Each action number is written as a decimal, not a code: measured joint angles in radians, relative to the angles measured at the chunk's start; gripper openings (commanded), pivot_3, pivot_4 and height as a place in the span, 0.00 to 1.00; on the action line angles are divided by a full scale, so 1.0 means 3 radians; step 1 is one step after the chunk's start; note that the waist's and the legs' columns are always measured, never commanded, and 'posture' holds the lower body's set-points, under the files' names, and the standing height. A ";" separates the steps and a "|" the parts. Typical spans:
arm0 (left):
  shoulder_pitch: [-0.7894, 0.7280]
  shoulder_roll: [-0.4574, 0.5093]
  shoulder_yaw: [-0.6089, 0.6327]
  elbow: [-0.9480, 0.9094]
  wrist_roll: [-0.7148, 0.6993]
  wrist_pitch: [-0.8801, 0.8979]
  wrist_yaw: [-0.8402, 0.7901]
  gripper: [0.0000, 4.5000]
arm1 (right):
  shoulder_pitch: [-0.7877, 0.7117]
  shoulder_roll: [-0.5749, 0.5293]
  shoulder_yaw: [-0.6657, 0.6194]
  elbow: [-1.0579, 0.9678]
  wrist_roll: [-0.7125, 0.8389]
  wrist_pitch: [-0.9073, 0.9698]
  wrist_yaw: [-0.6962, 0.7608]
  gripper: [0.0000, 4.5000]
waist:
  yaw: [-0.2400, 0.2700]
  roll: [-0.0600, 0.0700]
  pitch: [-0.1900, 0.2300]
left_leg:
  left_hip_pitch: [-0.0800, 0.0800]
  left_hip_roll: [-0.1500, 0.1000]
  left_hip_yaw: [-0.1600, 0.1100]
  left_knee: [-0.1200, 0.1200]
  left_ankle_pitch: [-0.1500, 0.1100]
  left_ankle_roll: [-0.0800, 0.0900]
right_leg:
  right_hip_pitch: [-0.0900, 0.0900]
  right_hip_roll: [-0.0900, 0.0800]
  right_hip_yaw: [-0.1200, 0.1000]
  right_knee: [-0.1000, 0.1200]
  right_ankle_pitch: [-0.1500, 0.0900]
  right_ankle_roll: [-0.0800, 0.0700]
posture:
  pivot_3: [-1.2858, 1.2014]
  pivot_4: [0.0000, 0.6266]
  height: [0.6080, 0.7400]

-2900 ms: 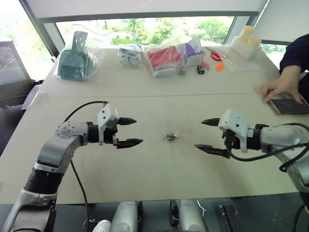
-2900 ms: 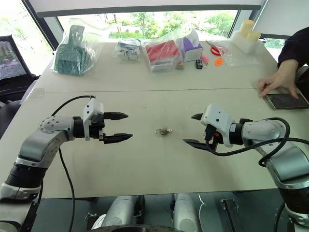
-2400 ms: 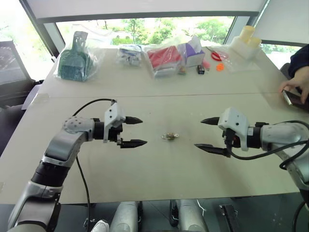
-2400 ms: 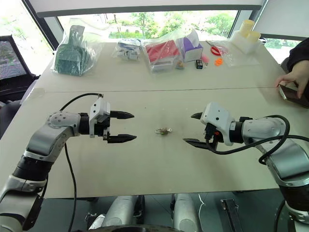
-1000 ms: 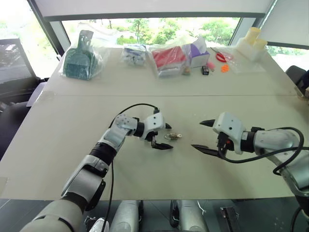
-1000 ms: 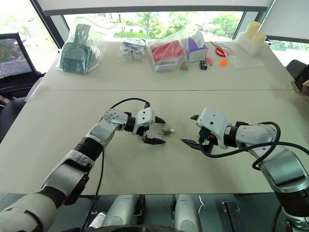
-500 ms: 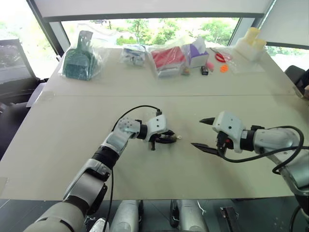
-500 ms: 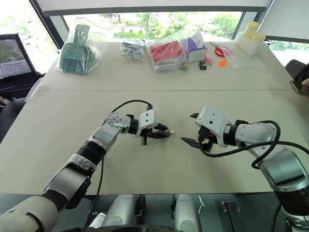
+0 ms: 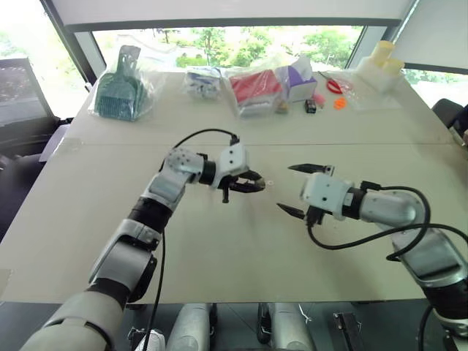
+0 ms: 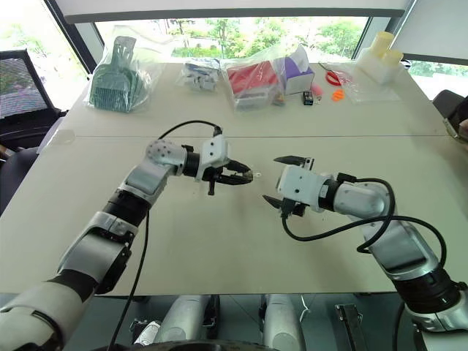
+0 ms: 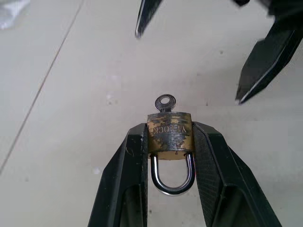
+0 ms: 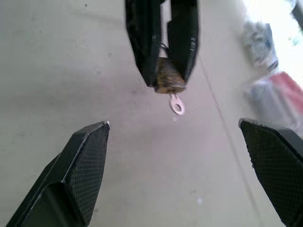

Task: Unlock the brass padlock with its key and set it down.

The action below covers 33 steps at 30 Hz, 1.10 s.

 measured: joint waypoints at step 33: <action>-0.0054 0.0001 -0.0010 0.0109 0.0166 -0.0464 -0.0114 0.16 | -0.0155 0.0376 0.0133 0.0318 -0.1024 -0.0572 -0.0009 0.01 | 0.0003 0.0000 0.0000 | 0.0001 0.0000 0.0008 0.0000 0.0001 0.0000 | 0.0001 0.0001 0.0000 0.0002 0.0000 0.0000 | 0.52 0.24 1.00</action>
